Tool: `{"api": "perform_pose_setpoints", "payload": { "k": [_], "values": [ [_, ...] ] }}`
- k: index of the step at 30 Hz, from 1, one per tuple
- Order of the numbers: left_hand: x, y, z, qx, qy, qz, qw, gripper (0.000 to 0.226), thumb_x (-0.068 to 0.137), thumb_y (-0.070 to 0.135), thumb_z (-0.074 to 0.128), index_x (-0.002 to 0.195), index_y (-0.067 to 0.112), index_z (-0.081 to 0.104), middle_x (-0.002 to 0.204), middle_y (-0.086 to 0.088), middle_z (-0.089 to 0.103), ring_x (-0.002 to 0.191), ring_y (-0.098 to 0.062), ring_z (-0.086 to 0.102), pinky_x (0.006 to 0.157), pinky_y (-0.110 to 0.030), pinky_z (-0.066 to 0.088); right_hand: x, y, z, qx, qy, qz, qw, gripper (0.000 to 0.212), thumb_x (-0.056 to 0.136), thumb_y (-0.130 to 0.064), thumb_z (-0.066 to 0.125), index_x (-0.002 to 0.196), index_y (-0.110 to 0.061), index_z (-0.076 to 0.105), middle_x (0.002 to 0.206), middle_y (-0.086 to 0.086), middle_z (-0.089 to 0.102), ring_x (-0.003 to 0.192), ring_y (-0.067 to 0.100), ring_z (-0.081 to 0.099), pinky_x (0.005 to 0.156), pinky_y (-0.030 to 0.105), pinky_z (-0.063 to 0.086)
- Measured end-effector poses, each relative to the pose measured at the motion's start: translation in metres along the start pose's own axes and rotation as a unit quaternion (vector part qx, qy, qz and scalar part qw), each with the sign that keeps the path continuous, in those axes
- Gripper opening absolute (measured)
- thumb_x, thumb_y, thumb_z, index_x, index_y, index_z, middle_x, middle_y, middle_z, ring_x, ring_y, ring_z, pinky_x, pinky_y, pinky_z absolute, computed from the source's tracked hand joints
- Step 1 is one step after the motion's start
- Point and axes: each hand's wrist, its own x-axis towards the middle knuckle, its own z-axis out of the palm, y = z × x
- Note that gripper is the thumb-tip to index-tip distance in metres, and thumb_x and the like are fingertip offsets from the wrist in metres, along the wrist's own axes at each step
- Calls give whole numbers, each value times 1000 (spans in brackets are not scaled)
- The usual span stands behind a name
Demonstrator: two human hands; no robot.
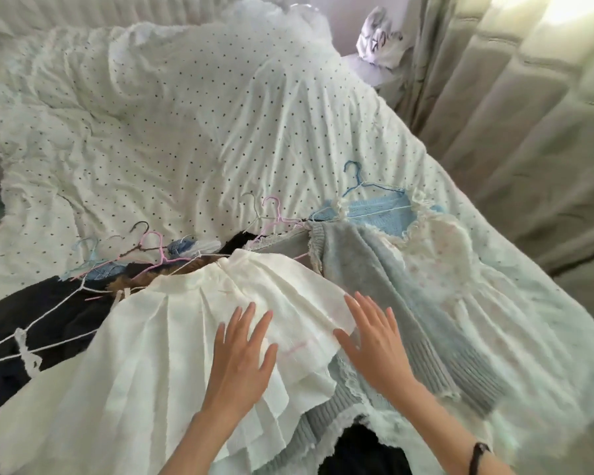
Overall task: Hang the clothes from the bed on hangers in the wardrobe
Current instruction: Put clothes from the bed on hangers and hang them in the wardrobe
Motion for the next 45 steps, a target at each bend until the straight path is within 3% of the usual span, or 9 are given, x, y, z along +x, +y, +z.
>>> {"api": "perform_pose_setpoints", "payload": {
  "k": [6, 12, 17, 22, 26, 33, 36, 40, 45],
  "values": [
    [5, 82, -16, 21, -36, 140, 989, 51, 85, 39, 34, 123, 14, 58, 130, -17, 54, 121, -37, 49, 91, -55, 43, -114, 58, -63, -19, 87, 119, 989, 63, 92, -55, 34, 147, -25, 22, 153, 0, 24, 143, 20, 15, 113, 41, -2],
    [3, 214, -16, -1, -24, 327, 945, 46, 85, 33, 55, 126, 13, 54, 130, -19, 53, 120, -39, 50, 90, -56, 45, -219, 114, -119, -33, 199, 250, 947, 61, 91, -48, 45, 143, -19, 33, 148, 6, 35, 139, 27, 28, 112, 48, 13],
    [-38, 338, -5, -27, -38, 462, 886, 47, 86, 38, 35, 128, 19, 42, 130, -17, 52, 122, -38, 47, 96, -56, 42, -322, 161, -143, -51, 253, 355, 899, 61, 85, -44, 50, 137, -14, 43, 139, 12, 47, 131, 33, 41, 106, 57, 24],
    [-103, 455, 18, -78, -50, 546, 832, 46, 85, 38, 38, 126, 18, 45, 131, -16, 52, 125, -29, 34, 95, -54, 43, -422, 207, -169, -35, 298, 429, 852, 65, 88, -50, 34, 146, -22, 26, 152, 5, 26, 143, 21, 17, 114, 45, 3],
    [-159, 547, 32, -94, -74, 606, 786, 48, 86, 39, 36, 129, 20, 42, 131, -16, 52, 125, -33, 42, 93, -53, 42, -503, 238, -190, -43, 335, 495, 801, 67, 88, -54, 29, 147, -25, 19, 155, 0, 18, 144, 17, 7, 111, 37, -10],
    [-273, 692, 46, -109, -123, 709, 686, 54, 87, 41, 33, 131, 15, 50, 137, -17, 47, 129, -38, 41, 99, -54, 36, -640, 266, -209, -68, 344, 621, 701, 64, 95, -53, 31, 149, -28, 8, 157, 0, 8, 145, 17, 2, 114, 43, -7],
    [-322, 733, 57, -122, -127, 758, 628, 46, 89, 34, 51, 129, 12, 52, 135, -20, 48, 127, -41, 41, 97, -57, 36, -691, 268, -213, -68, 350, 673, 648, 64, 96, -50, 34, 149, -28, 6, 157, -1, 6, 145, 15, 0, 114, 42, -7],
    [-382, 776, 74, -117, -177, 793, 571, 49, 94, 36, 50, 139, 19, 42, 146, -13, 36, 138, -35, 26, 109, -49, 21, -750, 268, -213, -70, 354, 730, 581, 64, 96, -49, 33, 149, -26, 6, 157, 0, 5, 145, 17, -1, 115, 44, -6],
    [-455, 839, 89, -109, -198, 865, 449, 49, 87, 40, 33, 128, 17, 48, 132, -19, 51, 122, -41, 47, 93, -54, 42, -820, 278, -205, -93, 364, 782, 497, 72, 87, -59, 16, 147, -20, 23, 153, 8, 24, 142, 26, 19, 113, 51, 10]
  ]
}}
